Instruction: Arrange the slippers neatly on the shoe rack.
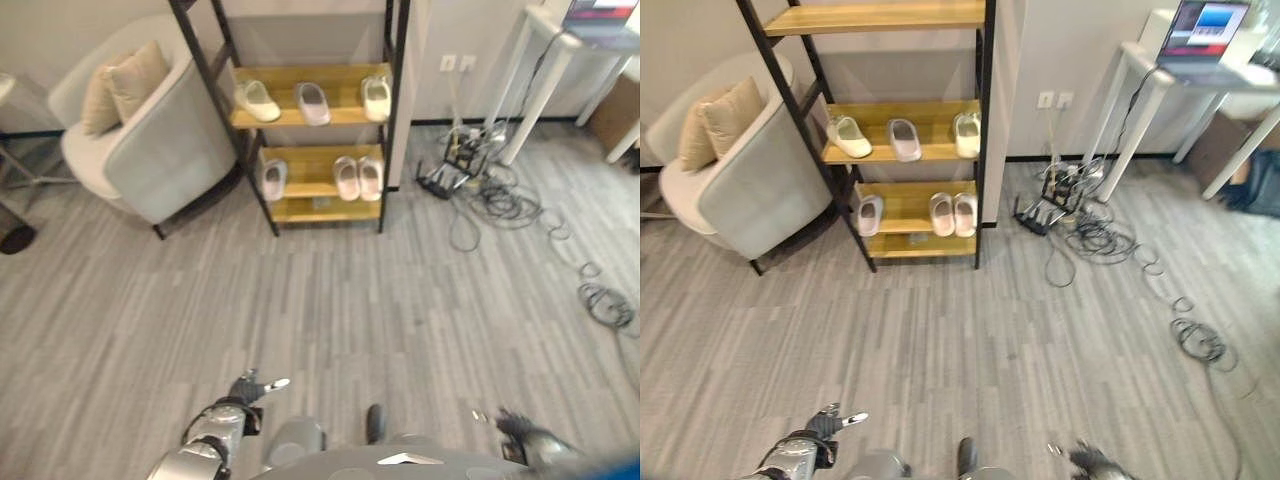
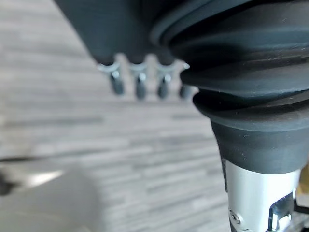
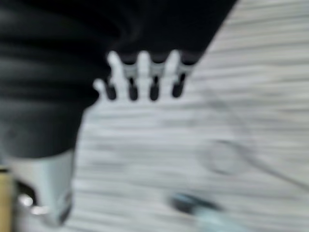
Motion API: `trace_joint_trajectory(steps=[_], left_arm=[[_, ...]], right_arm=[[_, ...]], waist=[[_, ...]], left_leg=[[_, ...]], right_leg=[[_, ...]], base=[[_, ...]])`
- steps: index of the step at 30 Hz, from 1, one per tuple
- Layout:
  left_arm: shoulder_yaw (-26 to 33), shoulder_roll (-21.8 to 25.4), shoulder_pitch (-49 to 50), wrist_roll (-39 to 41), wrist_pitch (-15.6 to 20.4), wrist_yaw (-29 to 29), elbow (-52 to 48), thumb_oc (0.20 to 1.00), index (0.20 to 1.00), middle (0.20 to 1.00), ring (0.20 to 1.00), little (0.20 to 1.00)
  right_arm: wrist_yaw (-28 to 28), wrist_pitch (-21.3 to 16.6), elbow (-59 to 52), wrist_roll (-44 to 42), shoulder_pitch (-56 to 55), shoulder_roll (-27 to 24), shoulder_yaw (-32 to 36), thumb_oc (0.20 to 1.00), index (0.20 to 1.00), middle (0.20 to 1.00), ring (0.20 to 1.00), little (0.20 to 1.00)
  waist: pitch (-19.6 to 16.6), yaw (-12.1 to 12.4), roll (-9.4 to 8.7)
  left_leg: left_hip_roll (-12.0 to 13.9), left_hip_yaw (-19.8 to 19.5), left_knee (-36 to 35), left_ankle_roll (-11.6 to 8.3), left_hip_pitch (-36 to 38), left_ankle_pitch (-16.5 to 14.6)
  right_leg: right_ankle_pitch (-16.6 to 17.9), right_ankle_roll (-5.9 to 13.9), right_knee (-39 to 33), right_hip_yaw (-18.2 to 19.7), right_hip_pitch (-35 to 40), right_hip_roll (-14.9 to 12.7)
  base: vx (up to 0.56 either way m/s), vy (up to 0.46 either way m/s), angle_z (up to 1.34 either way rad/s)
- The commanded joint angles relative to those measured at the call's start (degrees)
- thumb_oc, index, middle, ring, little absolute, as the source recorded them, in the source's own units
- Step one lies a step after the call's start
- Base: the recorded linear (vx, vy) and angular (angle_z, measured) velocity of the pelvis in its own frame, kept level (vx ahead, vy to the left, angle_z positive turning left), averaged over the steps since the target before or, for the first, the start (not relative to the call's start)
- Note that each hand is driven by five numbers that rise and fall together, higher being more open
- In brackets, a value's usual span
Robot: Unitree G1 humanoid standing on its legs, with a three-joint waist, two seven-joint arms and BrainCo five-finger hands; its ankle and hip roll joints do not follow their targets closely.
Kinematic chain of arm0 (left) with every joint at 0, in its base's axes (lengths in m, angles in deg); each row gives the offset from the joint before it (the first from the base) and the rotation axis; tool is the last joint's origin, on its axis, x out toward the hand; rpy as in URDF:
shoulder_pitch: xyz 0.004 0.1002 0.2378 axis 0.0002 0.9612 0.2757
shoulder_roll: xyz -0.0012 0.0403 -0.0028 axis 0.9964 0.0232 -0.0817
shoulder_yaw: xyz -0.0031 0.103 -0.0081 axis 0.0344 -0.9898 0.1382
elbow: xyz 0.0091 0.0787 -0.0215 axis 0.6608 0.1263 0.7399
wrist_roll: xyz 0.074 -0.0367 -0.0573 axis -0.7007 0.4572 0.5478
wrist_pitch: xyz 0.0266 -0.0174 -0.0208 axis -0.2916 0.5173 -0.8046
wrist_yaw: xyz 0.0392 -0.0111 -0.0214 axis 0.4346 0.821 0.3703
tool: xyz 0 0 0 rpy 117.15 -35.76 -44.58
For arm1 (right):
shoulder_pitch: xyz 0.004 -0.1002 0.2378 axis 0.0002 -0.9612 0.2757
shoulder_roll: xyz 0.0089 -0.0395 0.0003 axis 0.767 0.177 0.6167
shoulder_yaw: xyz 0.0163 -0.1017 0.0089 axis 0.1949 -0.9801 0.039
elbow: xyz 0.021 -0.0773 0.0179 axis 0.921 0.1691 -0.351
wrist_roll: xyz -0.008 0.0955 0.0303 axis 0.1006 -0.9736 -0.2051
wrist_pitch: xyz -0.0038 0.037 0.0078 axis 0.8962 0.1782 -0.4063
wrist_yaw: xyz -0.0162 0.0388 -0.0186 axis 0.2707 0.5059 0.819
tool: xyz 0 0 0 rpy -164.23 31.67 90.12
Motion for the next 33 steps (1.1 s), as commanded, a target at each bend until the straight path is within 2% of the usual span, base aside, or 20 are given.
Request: trace_joint_trajectory(steps=[1, 3, 4, 5, 6, 7, 10, 12, 13, 14, 16, 18, 19, 22, 23, 24, 26, 28, 33], left_arm=[[1.48, -0.58, -1.14, 3.48, 0.76, -0.64, 0.78, 1.000, 1.000, 1.000, 1.000, 1.000], [1.50, -0.70, -1.07, 3.44, 0.40, -0.73, 2.38, 1.000, 1.000, 1.000, 1.000, 1.000], [1.34, -0.24, -1.04, 3.38, 0.29, -1.18, 2.42, 1.000, 1.000, 1.000, 1.000, 1.000], [1.34, -0.22, -1.04, 3.38, 0.28, -1.18, 2.41, 1.000, 1.000, 1.000, 1.000, 1.000], [3.12, 0.35, -0.08, 3.15, -0.08, -1.02, 4.15, 1.000, 1.000, 1.000, 1.000, 1.000], [3.45, 0.73, 0.31, 2.45, -0.22, -1.17, 4.68, 1.000, 1.000, 1.000, 1.000, 1.000], [3.72, 1.63, 1.08, -0.53, -0.52, -1.15, 6.06, 1.000, 1.000, 1.000, 1.000, 1.000], [3.54, 2.55, 1.00, -2.65, -0.88, -1.18, 6.71, 1.000, 1.000, 1.000, 1.000, 1.000], [3.26, 2.88, 0.84, -3.16, -0.92, -1.26, 6.60, 1.000, 1.000, 1.000, 1.000, 1.000], [2.28, 3.38, -0.35, -4.36, -1.16, -1.66, 6.11, 1.000, 1.000, 1.000, 1.000, 1.000], [1.39, 3.54, -1.25, -4.78, -1.00, -1.97, 5.01, 1.000, 1.000, 1.000, 1.000, 1.000], [0.43, 3.78, -2.03, -4.99, -1.01, -2.02, 3.73, 1.000, 1.000, 1.000, 1.000, 1.000], [-0.44, 3.80, -2.51, -5.28, -0.75, -2.32, 2.48, 1.000, 1.000, 1.000, 1.000, 1.000], [-1.30, 3.21, -2.89, -6.10, -0.44, -2.78, 2.10, 1.000, 1.000, 1.000, 1.000, 1.000], [-1.76, 2.88, -2.92, -7.03, -0.40, -3.10, 2.60, 1.000, 1.000, 1.000, 1.000, 1.000], [-1.98, 2.71, -2.88, -7.25, -0.40, -3.10, 2.87, 1.000, 1.000, 1.000, 1.000, 1.000], [-2.61, 2.21, -2.64, -8.09, -0.49, -2.80, 3.10, 1.000, 1.000, 1.000, 1.000, 1.000], [-2.81, 1.53, -0.56, -10.53, -0.53, -2.98, 4.64, 1.000, 1.000, 1.000, 1.000, 1.000], [-3.08, 0.20, 1.99, -11.98, -0.94, -2.52, 5.90, 1.000, 1.000, 1.000, 1.000, 1.000]], right_arm=[[1.53, -0.13, 0.13, -0.54, -3.00, -4.06, 1.38, 1.000, 1.000, 1.000, 1.000, 1.000], [2.52, -0.35, -1.57, 0.19, -1.75, -3.49, 0.70, 1.000, 1.000, 1.000, 1.000, 1.000], [2.88, -0.47, -2.64, 0.91, -1.42, -3.07, 0.12, 1.000, 1.000, 1.000, 1.000, 1.000], [2.89, -0.46, -2.65, 0.92, -1.42, -3.05, 0.12, 1.000, 1.000, 1.000, 1.000, 1.000], [2.70, -0.24, -2.65, 2.63, -1.10, -2.65, -0.32, 1.000, 1.000, 1.000, 1.000, 1.000], [2.58, -0.11, -2.70, 3.09, -1.08, -2.36, -0.38, 1.000, 1.000, 1.000, 1.000, 1.000], [2.51, 0.04, -3.09, 4.06, -1.07, -0.96, -0.84, 1.000, 1.000, 1.000, 1.000, 1.000], [2.34, 0.08, -3.22, 4.33, -0.88, -0.37, -0.90, 1.000, 1.000, 1.000, 1.000, 1.000], [2.24, 0.08, -3.39, 4.51, -0.48, -0.16, -1.28, 1.000, 1.000, 1.000, 1.000, 1.000], [2.08, 0.39, -4.06, 5.90, 0.37, 0.22, -2.53, 1.000, 1.000, 1.000, 1.000, 1.000], [2.10, 0.63, -4.54, 6.78, 1.18, 0.03, -3.39, 1.000, 1.000, 1.000, 1.000, 1.000], [2.29, 0.68, -5.03, 7.54, 1.24, -0.55, -3.75, 1.000, 1.000, 1.000, 1.000, 1.000], [2.58, 0.56, -5.41, 7.46, 1.14, -0.73, -3.91, 1.000, 1.000, 1.000, 1.000, 1.000], [2.42, 0.28, -5.40, 4.54, 0.49, 0.26, -3.10, 1.000, 1.000, 1.000, 1.000, 1.000], [2.42, -0.02, -5.81, 3.90, 0.52, 0.52, -3.12, 1.000, 1.000, 1.000, 1.000, 1.000], [2.44, -0.13, -6.18, 3.84, 0.82, 0.64, -3.36, 1.000, 1.000, 1.000, 1.000, 1.000], [2.42, -0.22, -6.92, 4.28, 0.66, 0.94, -3.92, 1.000, 1.000, 1.000, 1.000, 1.000], [1.91, -0.61, -7.68, 4.95, 0.34, 0.81, -4.64, 1.000, 1.000, 1.000, 1.000, 1.000], [0.54, -1.06, -8.75, 6.90, -0.49, 1.07, -7.74, 1.000, 1.000, 1.000, 1.000, 1.000]], waist=[[-1.07, 0.30, 3.71], [-1.33, 1.67, 4.44], [-1.00, 2.51, 4.37], [-0.89, 2.51, 4.27], [-2.28, 3.23, 4.99], [-2.91, 3.27, 4.79], [-4.20, 3.71, 3.33], [-4.74, 4.03, 2.12], [-4.85, 4.30, 1.71], [-4.79, 4.49, 1.23], [-4.23, 4.25, 1.75], [-3.60, 3.58, 2.84], [-3.16, 2.47, 4.20], [-2.25, 0.69, 5.39], [-1.25, -0.32, 5.17], [-1.02, -0.80, 4.98], [-0.08, -1.45, 4.40], [-1.60, -0.94, 3.85], [-3.91, -0.27, 4.04]], left_leg=[[0.70, -1.28, -21.30, -0.50, 6.61, 2.57], [2.48, -1.35, -32.14, -2.07, 3.71, 8.99], [3.06, -0.43, -35.03, -2.70, 0.87, 10.11], [2.96, -0.37, -35.08, -2.68, 1.04, 10.11], [3.07, -1.48, -37.46, -2.81, 3.37, 12.11], [2.60, -1.69, -37.71, -2.77, 4.02, 12.66], [0.92, -0.96, -35.12, -1.66, 4.84, 10.50], [-0.48, -0.09, -32.44, -0.48, 4.49, 7.84], [-1.25, 0.06, -31.40, 0.21, 4.31, 6.59], [-2.91, 0.56, -30.03, 1.72, 4.33, 4.45], [-4.39, 0.69, -29.51, 3.28, 5.12, 3.15], [-5.66, -0.25, -29.39, 4.48, 6.45, 1.93], [-6.22, -1.69, -29.50, 5.09, 8.23, 1.03], [-6.74, -3.13, -30.20, 5.13, 11.16, -0.10], [-7.05, -4.22, -29.87, 4.83, 12.62, -1.12], [-7.13, -4.74, -29.76, 4.65, 13.15, -1.37], [-7.51, -5.88, -28.29, 4.20, 13.70, -2.18], [-6.50, -7.03, -29.64, 3.23, 15.04, -1.90], [-3.54, -10.01, -34.23, 1.11, 17.32, 0.82]], right_leg=[[-6.52, 9.11, 6.37, 0.29, -0.64, -5.57], [-8.20, 10.01, 5.51, -0.49, 3.07, -5.44], [-8.79, 10.66, 4.42, -0.64, 5.66, -6.09], [-8.81, 10.69, 4.36, -0.65, 5.83, -6.19], [-8.84, 11.75, 4.01, 0.12, 6.85, -6.45], [-8.42, 12.09, 3.98, 0.33, 7.04, -7.13], [-6.45, 13.99, 3.94, 1.00, 7.09, -10.14], [-4.39, 15.48, 4.39, 1.59, 6.43, -12.49], [-2.99, 16.09, 5.29, 2.01, 5.44, -13.45], [1.40, 17.23, 9.26, 2.08, 3.23, -15.76], [6.63, 17.40, 14.99, 2.42, 0.07, -17.62], [9.29, 16.35, 20.08, 3.11, -2.18, -18.43], [9.01, 14.98, 22.69, 5.47, -5.58, -17.30], [3.21, 14.36, 18.36, 6.63, -7.97, -14.31], [2.08, 15.11, 11.50, 7.67, -9.04, -13.33], [2.43, 15.55, 9.42, 8.92, -10.48, -12.68], [2.09, 16.43, 7.20, 10.79, -9.79, -12.14], [1.24, 15.82, 6.26, 12.28, -6.90, -11.18], [-0.94, 13.96, 3.99, 9.35, -2.79, -8.96]], base=[[0.29, 0.098, 0.40], [0.44, 0.176, 0.30], [0.42, 0.188, -0.02], [0.48, 0.277, -0.08], [0.40, 0.261, -0.09], [0.51, 0.351, -0.39], [0.36, 0.262, -0.36], [0.27, 0.243, 0.00], [0.27, 0.321, 0.02], [0.20, 0.305, 0.16], [0.14, 0.286, 0.27], [0.19, 0.259, 0.17], [0.25, 0.212, 0.06], [0.20, 0.045, 0.73], [0.18, -0.092, 0.62], [0.16, -0.120, 0.36], [0.06, -0.136, 0.41], [0.08, -0.273, 0.79], [0.05, -0.243, 0.56]])
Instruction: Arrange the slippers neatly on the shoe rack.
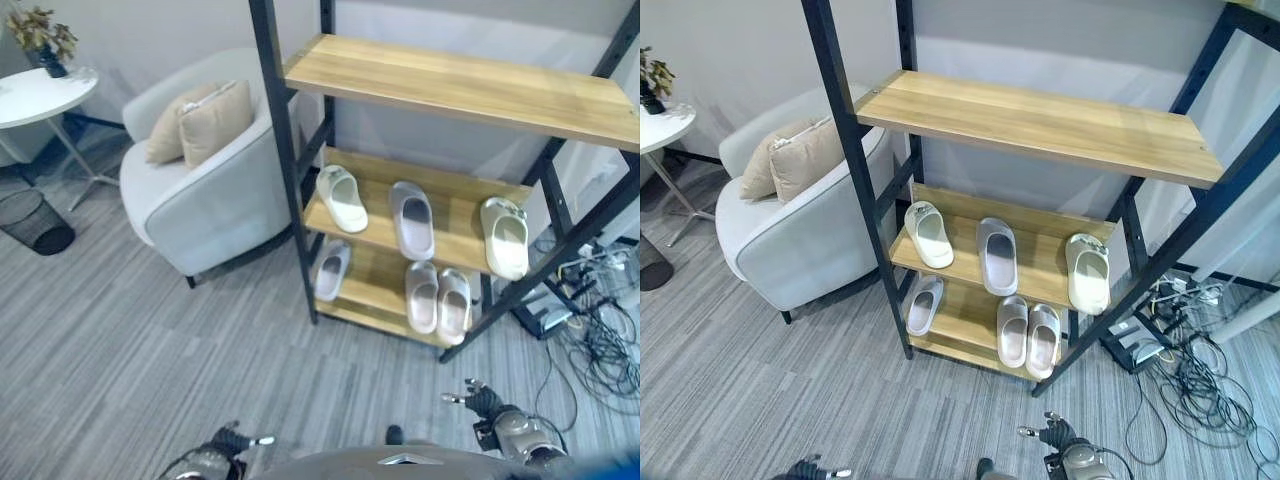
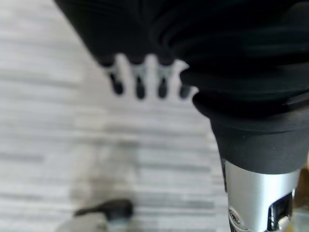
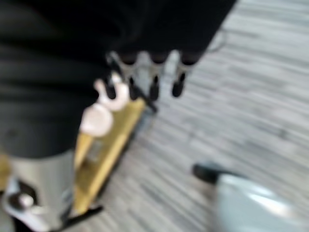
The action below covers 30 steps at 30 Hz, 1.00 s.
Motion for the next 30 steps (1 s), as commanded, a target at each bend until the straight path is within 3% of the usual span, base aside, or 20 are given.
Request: trace_joint_trajectory(steps=[1, 9, 10, 11, 12, 13, 19, 24, 30], left_arm=[[0.44, 0.90, -5.17, -2.69, 0.60, -0.01, 0.58, 1.000, 1.000, 1.000, 1.000, 1.000], [-1.42, -0.51, -5.03, -3.67, 0.44, 0.42, -0.07, 1.000, 1.000, 1.000, 1.000, 1.000], [-1.70, -0.66, -4.85, -4.07, 0.41, 0.58, 0.04, 1.000, 1.000, 1.000, 1.000, 1.000], [-0.41, -0.16, -4.21, -4.12, 0.46, 0.95, -1.12, 1.000, 1.000, 1.000, 1.000, 1.000], [-0.33, -0.22, -3.80, -4.33, 0.83, 0.92, -1.40, 1.000, 1.000, 1.000, 1.000, 1.000], [0.30, 0.31, -3.72, -4.47, 0.73, 0.75, -2.09, 1.000, 1.000, 1.000, 1.000, 1.000], [-0.02, -0.16, -3.26, -5.52, 1.49, 1.08, -2.20, 1.000, 1.000, 1.000, 1.000, 1.000], [-0.88, -0.76, -3.07, -6.48, 1.54, 0.94, -1.90, 1.000, 1.000, 1.000, 1.000, 1.000], [-1.60, -0.73, -2.08, -7.47, 1.96, 0.91, -2.62, 1.000, 1.000, 1.000, 1.000, 1.000]], right_arm=[[-1.10, -1.75, -2.30, 0.88, -0.40, -0.77, -3.18, 1.000, 1.000, 1.000, 1.000, 1.000], [-3.17, -2.86, -5.75, -0.69, -0.22, 0.62, -5.86, 1.000, 1.000, 1.000, 1.000, 1.000], [-3.56, -3.34, -7.63, -1.37, 0.09, 0.74, -6.54, 1.000, 1.000, 1.000, 1.000, 1.000], [-4.29, -4.15, -17.50, 3.38, -4.19, -3.91, -7.58, 1.000, 1.000, 1.000, 1.000, 1.000], [-4.06, -4.99, -19.66, 4.33, -3.78, -3.26, -9.41, 1.000, 1.000, 1.000, 1.000, 1.000], [-7.49, -4.61, -32.53, -0.54, -6.19, -5.89, -8.89, 1.000, 1.000, 1.000, 1.000, 1.000], [-12.22, -6.49, -39.02, -3.16, -7.15, -7.64, -13.62, 1.000, 1.000, 1.000, 1.000, 1.000], [-13.71, -6.73, -41.38, -5.57, -4.02, -7.07, -16.87, 1.000, 1.000, 1.000, 1.000, 1.000], [-14.26, -7.18, -52.38, -8.40, 1.40, -9.92, -18.27, 1.000, 1.000, 1.000, 1.000, 1.000]], waist=[[0.35, -0.69, -1.38], [-0.46, -0.15, -1.35], [-0.58, -0.11, -1.31], [-0.34, -0.83, -1.38], [-0.18, -0.86, -1.40], [0.14, -1.47, -1.53], [0.09, -1.61, -1.37], [-0.28, -1.16, -1.39], [-0.66, -0.40, -1.63]], left_leg=[[6.61, -2.37, 2.29, -4.98, -7.56, 0.23], [8.24, -3.16, -0.41, -5.80, -5.85, 1.84], [8.47, -3.14, -0.73, -5.96, -5.54, 1.99], [8.86, -2.44, -1.05, -6.11, -5.22, 2.14], [9.12, -2.29, -1.05, -6.25, -5.22, 2.19], [9.37, -1.79, -1.08, -6.35, -5.20, 2.34], [9.80, -1.35, -1.07, -6.63, -4.58, 2.06], [9.90, -1.25, -1.36, -6.62, -4.03, 1.93], [9.94, -1.46, -0.77, -6.71, -4.23, 1.66]], right_leg=[[-3.87, 4.04, 2.12, -0.31, 2.15, -3.81], [-5.26, 2.89, 0.91, -1.90, 4.71, -2.25], [-5.30, 2.75, 0.66, -2.08, 5.00, -2.06], [-5.39, 2.82, 0.64, -1.96, 5.04, -1.90], [-5.46, 2.67, 0.66, -1.70, 4.90, -1.59], [-5.47, 2.69, 0.97, -1.34, 4.59, -1.46], [-5.66, 2.65, 0.94, -1.05, 4.94, -1.29], [-5.90, 2.62, 1.00, -1.16, 5.39, -1.40], [-6.19, 2.75, 1.74, -1.41, 5.28, -1.61]], base=[[-0.03, -0.141, 0.11], [-0.02, -0.063, -0.02], [-0.04, -0.036, -0.10], [-0.07, -0.053, 0.02], [-0.10, -0.052, -0.07], [-0.08, -0.035, -0.18], [-0.01, -0.005, -0.11], [0.01, 0.007, 0.01], [0.02, 0.009, 0.00]])
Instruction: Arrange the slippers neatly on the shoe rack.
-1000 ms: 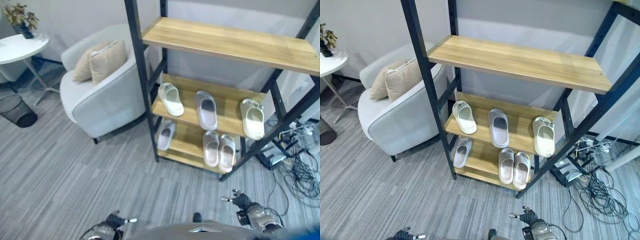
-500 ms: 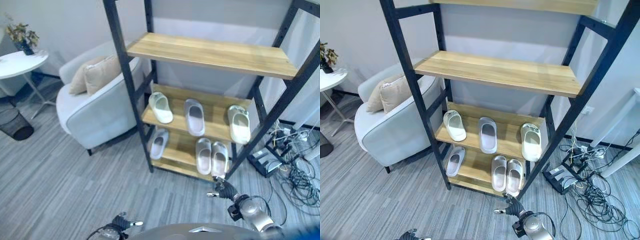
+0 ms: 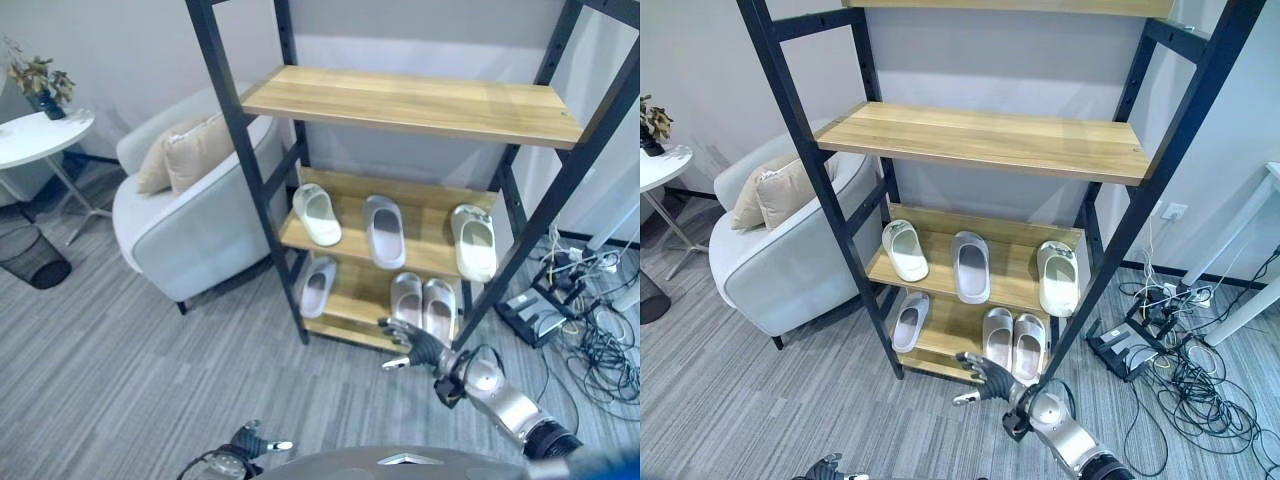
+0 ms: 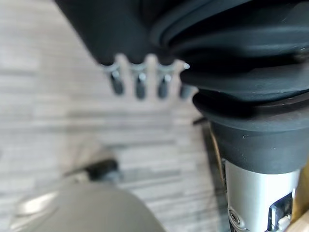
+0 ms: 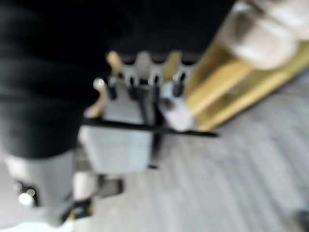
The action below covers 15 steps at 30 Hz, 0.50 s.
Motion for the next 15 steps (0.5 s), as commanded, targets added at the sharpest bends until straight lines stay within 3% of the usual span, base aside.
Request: trace_joint_trajectory(steps=[1, 6, 9, 11, 15], left_arm=[[-1.57, 1.35, -3.09, -2.23, 2.09, -0.27, 2.71, 1.000, 1.000, 1.000, 1.000, 1.000], [-3.21, 1.29, -2.50, -4.42, 2.30, -0.98, 2.25, 1.000, 1.000, 1.000, 1.000, 1.000], [-5.73, 1.25, -1.84, -7.34, 2.61, -2.19, 0.65, 1.000, 1.000, 1.000, 1.000, 1.000], [-7.11, 1.35, -1.80, -8.29, 2.56, -2.97, 0.93, 1.000, 1.000, 1.000, 1.000, 1.000], [-7.67, 2.13, -1.94, -7.92, 2.79, -3.73, 0.50, 1.000, 1.000, 1.000, 1.000, 1.000]], right_arm=[[0.93, -3.88, -2.92, -2.10, 4.37, -0.75, 0.60, 1.000, 1.000, 1.000, 1.000, 1.000], [7.48, -6.02, -4.56, 4.82, 10.60, -2.44, 4.35, 1.000, 1.000, 1.000, 1.000, 1.000], [19.88, -5.63, 2.82, 21.28, 17.36, -3.87, 9.33, 1.000, 1.000, 1.000, 1.000, 1.000], [25.07, -4.27, 9.41, 24.14, 20.70, -3.33, 10.79, 1.000, 1.000, 1.000, 1.000, 1.000], [27.61, -3.25, 16.58, 24.22, 25.18, -3.38, 10.94, 1.000, 1.000, 1.000, 1.000, 1.000]], waist=[[-0.53, 0.60, -2.45], [-0.33, 1.17, -2.45], [0.29, 1.88, -1.90], [0.79, 2.36, -1.63], [1.93, 2.84, -1.46]], left_leg=[[1.22, -3.15, 3.40, -1.43, -3.27, -1.32], [1.04, -3.57, 3.51, -1.22, -3.45, -1.54], [0.68, -3.90, 3.64, -0.84, -4.31, -1.76], [0.50, -4.01, 3.61, -0.65, -4.37, -2.37], [0.02, -4.31, 4.07, -0.45, -5.63, -2.46]], right_leg=[[-7.68, 4.26, 4.62, -1.16, 1.96, -4.78], [-7.72, 4.41, 4.91, -1.38, 1.90, -5.06], [-7.65, 4.64, 5.20, -1.44, 1.07, -5.34], [-7.99, 4.71, 5.17, -1.56, 1.02, -5.43], [-7.93, 4.88, 5.42, -1.63, 0.11, -5.69]], base=[[0.05, 0.014, 0.02], [0.06, 0.019, 0.03], [0.07, 0.024, 0.02], [0.08, 0.022, -0.03], [0.02, 0.013, 0.04]])
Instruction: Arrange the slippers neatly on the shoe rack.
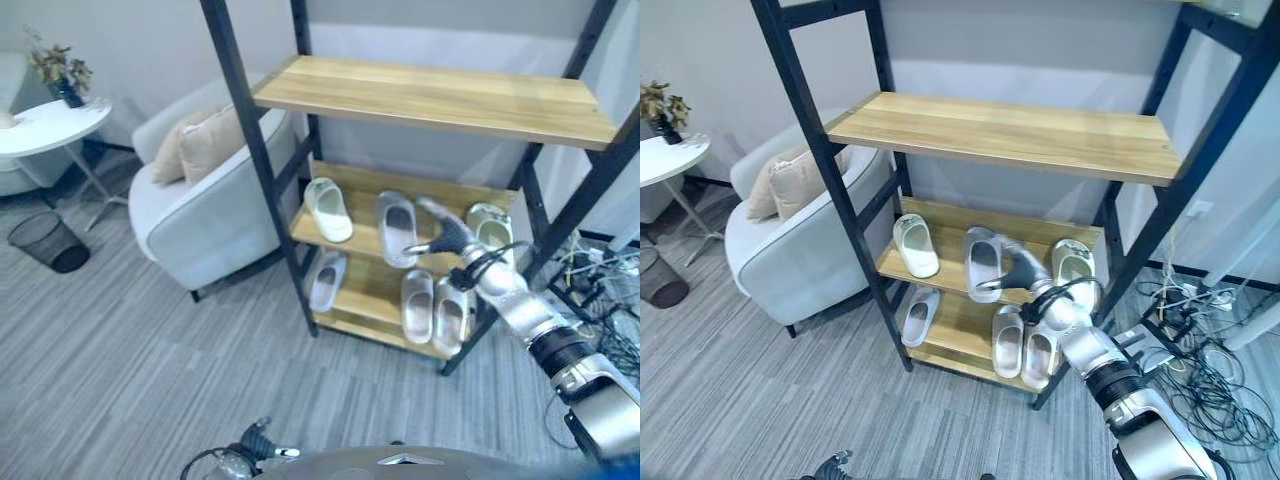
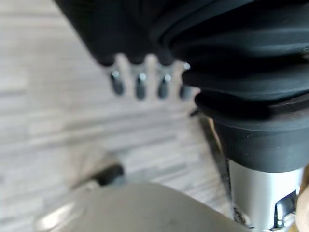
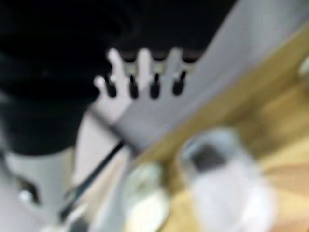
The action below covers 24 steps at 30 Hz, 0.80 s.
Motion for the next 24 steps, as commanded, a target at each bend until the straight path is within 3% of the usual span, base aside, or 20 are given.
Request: trace_joint_trajectory(steps=[1, 5, 8, 12, 24], left_arm=[[-1.64, 2.15, -3.29, -1.02, 0.77, -1.70, 3.40, 1.000, 1.000, 1.000, 1.000, 1.000], [-3.91, 2.35, -6.17, 1.38, 1.68, -2.85, 2.65, 1.000, 1.000, 1.000, 1.000, 1.000], [-5.86, 2.61, -7.68, 0.34, 2.17, -4.42, 1.67, 1.000, 1.000, 1.000, 1.000, 1.000], [-2.95, 3.77, -9.30, 5.61, 2.66, -3.83, 1.75, 1.000, 1.000, 1.000, 1.000, 1.000], [-5.00, 3.92, -10.20, 6.84, 3.40, -3.87, 3.85, 1.000, 1.000, 1.000, 1.000, 1.000]], right_arm=[[5.16, -0.64, 5.25, 0.14, 6.98, 0.37, -1.16, 1.000, 1.000, 1.000, 1.000, 1.000], [6.74, -0.32, 16.95, -5.46, 17.58, -1.24, -2.86, 1.000, 1.000, 1.000, 1.000, 1.000], [7.00, -0.85, 19.28, -9.28, 21.94, -2.52, -2.78, 1.000, 1.000, 1.000, 1.000, 1.000], [7.76, -1.32, 20.06, -10.79, 25.85, -5.05, -4.09, 1.000, 1.000, 1.000, 1.000, 1.000], [6.48, -1.56, 34.08, -17.93, 37.56, -8.55, -7.60, 1.000, 1.000, 1.000, 1.000, 1.000]], waist=[[2.03, 0.69, -3.28], [5.12, 1.81, -2.74], [6.40, 2.20, -2.63], [7.35, 2.89, -2.98], [10.62, 5.83, -4.10]], left_leg=[[-0.06, -3.83, 4.13, -0.41, -4.48, -2.10], [-1.15, -4.53, 4.16, -0.21, -9.78, -0.56], [-1.68, -4.93, 4.20, -0.18, -12.08, 0.11], [-2.20, -5.13, 4.57, -0.25, -14.66, 0.48], [-3.63, -5.74, 5.93, -0.58, -23.08, 1.52]], right_leg=[[-7.31, 4.70, 5.48, -1.14, 1.03, -5.65], [-5.89, 5.31, 5.81, -1.45, -3.82, -6.48], [-5.25, 5.53, 5.87, -1.54, -5.77, -6.77], [-4.34, 5.82, 5.10, -1.36, -7.38, -7.17], [-1.67, 6.68, 3.13, -0.93, -13.54, -7.75]], base=[[-0.03, 0.032, 0.00], [-0.08, 0.062, 0.11], [-0.06, 0.053, 0.08], [0.00, 0.063, 0.04], [-0.01, 0.036, 0.01]])
